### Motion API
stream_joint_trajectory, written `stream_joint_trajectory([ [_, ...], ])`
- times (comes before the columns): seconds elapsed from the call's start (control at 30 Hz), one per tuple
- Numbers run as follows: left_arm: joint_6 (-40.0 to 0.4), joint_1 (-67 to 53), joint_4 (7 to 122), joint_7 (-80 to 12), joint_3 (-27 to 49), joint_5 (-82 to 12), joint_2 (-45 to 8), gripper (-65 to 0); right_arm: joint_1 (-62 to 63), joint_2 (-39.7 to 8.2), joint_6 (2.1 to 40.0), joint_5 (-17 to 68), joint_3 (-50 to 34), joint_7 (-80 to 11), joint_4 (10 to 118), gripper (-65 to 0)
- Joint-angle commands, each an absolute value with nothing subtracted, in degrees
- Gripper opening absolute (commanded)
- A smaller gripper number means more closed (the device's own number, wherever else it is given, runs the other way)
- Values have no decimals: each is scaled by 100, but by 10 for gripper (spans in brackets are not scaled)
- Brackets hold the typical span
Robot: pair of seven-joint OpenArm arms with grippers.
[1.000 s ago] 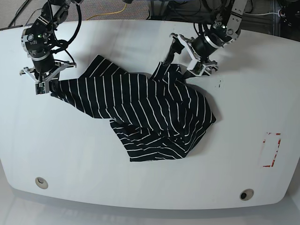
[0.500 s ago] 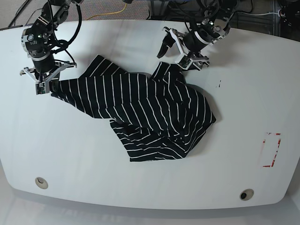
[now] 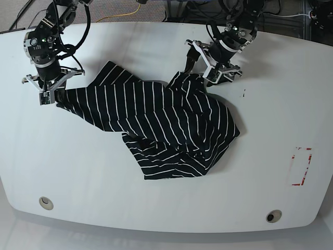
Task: Layout the t-shirt on the table in an organized manner, then fold the t-shirt properly
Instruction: 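Move the left gripper onto the shirt's bunched collar area and grasp it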
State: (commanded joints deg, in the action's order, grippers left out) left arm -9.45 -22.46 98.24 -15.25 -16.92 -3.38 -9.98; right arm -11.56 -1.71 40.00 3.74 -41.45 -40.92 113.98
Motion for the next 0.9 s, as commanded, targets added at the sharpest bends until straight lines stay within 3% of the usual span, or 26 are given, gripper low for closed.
stream_joint_trajectory([
  [0.63, -945, -2044, 9490, -1525, -1701, -356, -980, -218, -1174, -171, 4000, 374, -4145, -4092, 11398, -650],
  [0.73, -945, -1956, 9490, -1525, -1701, -356, -980, -254, -1174, -171, 4000, 374, -4145, -4092, 11398, -650],
  [0.9, -945, -1851, 9323, -1534, -1701, -365, -980, -375, -1174, -171, 4000, 374, -4145, -4092, 11398, -650],
])
